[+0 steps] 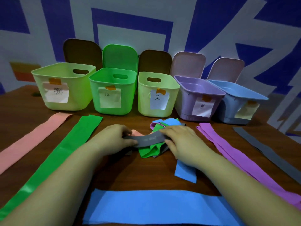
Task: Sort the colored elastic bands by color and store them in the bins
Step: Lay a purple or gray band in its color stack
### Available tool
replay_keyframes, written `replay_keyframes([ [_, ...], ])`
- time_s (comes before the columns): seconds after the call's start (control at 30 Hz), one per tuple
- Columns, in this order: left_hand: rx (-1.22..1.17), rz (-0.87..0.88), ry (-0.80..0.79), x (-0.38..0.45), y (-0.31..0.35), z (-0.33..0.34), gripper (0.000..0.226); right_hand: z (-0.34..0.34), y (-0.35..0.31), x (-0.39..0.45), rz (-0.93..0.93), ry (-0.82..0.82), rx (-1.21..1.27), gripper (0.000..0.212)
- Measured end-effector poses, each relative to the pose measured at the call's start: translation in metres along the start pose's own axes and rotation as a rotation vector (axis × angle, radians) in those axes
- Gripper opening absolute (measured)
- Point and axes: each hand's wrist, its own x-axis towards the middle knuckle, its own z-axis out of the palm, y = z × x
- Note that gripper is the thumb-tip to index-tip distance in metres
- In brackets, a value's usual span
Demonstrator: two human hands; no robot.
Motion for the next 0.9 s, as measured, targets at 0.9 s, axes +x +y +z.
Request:
replay_keyframes([
  [0.9,-0.249,0.239,0.0,0.006,-0.019,-0.004,0.045,-0.062,0.035,-0.029,-0.011,0.032,0.045,0.017],
])
